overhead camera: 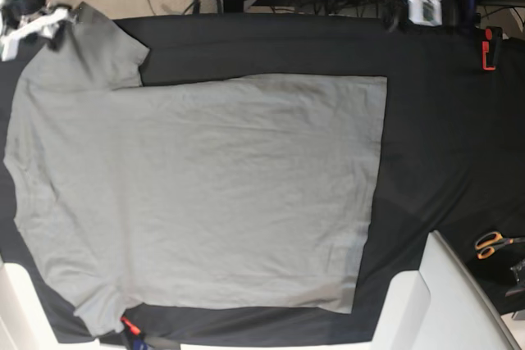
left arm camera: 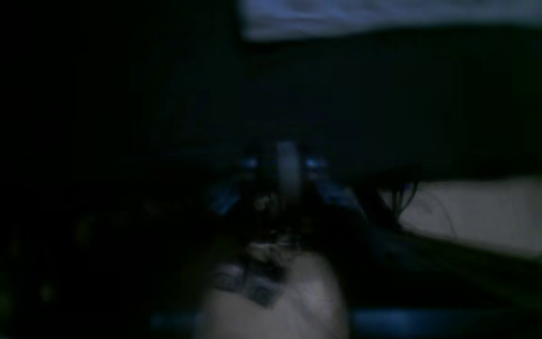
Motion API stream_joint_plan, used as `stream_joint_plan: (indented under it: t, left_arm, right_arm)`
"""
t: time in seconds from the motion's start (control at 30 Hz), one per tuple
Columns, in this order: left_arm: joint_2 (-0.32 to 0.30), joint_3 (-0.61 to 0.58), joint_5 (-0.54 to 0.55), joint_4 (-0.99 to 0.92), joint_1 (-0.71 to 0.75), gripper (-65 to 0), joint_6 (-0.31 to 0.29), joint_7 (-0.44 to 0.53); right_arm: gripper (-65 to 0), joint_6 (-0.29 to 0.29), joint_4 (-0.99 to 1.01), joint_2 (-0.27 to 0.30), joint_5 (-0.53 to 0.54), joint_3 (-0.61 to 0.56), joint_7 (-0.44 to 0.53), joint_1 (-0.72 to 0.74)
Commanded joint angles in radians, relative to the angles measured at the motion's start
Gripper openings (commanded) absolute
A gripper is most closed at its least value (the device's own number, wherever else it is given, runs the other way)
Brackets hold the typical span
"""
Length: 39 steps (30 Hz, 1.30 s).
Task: Fold the T-shirt properly
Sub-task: 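Grasp the grey shirt's shoulder edges with both grippers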
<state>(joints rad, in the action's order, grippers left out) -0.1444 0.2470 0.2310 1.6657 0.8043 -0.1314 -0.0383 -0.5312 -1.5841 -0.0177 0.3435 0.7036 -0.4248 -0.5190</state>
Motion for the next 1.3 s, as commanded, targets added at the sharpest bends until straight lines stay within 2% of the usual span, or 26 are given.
stream_joint_plan:
  t: [0.0,0.03,0.07,0.13,0.2,0.3,0.37,0.57,0.77,1.13,1.27]
  left_arm:
    - [-0.028,0.022,0.034,0.020,0.000,-39.7,0.002,-0.002]
    - [-0.045,0.028,0.069,0.020,-0.010,-40.0,0.002,-0.022]
    - [-0.060,0.030,0.094,0.018,-0.020,-41.5,0.002,-0.031]
    - [-0.088,0.030,0.120,0.011,-0.029,-46.1,0.002,-0.038]
    - [-0.100,0.036,0.124,0.012,-0.029,-53.0,0.002,-0.035]
    - [-0.100,0.039,0.123,0.015,-0.041,-61.5,0.002,-0.035]
    - [-0.096,0.039,0.124,0.011,-0.049,-64.7,0.002,-0.039]
    - [-0.093,0.031,0.126,0.014,-0.050,-64.7,0.002,-0.041]
    - [-0.093,0.030,0.126,0.014,-0.050,-64.5,0.002,-0.042]
    - [-0.091,0.030,0.126,0.011,-0.050,-64.5,0.002,-0.042]
    - [-0.091,0.030,0.126,0.011,-0.050,-64.5,0.002,-0.042]
  right_arm:
    - [-18.2,-0.053,0.000,0.006,0.041,0.057,-0.019,0.021]
    - [-14.6,-0.125,0.017,0.006,0.062,0.110,-0.069,0.058]
    - [-14.0,-0.167,0.040,0.008,0.072,0.155,-0.110,0.093]
    - [-15.3,-0.167,0.090,0.015,0.070,0.250,-0.181,0.167]
    - [-16.5,-0.167,0.167,0.048,0.070,0.321,-0.233,0.228]
    - [-17.6,-0.167,0.294,0.117,0.073,0.350,-0.265,0.282]
    - [-17.6,-0.167,0.376,0.157,0.076,0.347,-0.262,0.294]
    - [-17.6,-0.167,0.472,0.170,0.075,0.339,-0.266,0.310]
    - [-17.6,-0.167,0.511,0.169,0.076,0.207,-0.260,0.319]
    - [-17.7,-0.167,0.399,0.086,0.076,0.187,-0.270,0.277]
    - [-17.7,-0.167,0.310,0.052,0.076,0.187,-0.334,0.257]
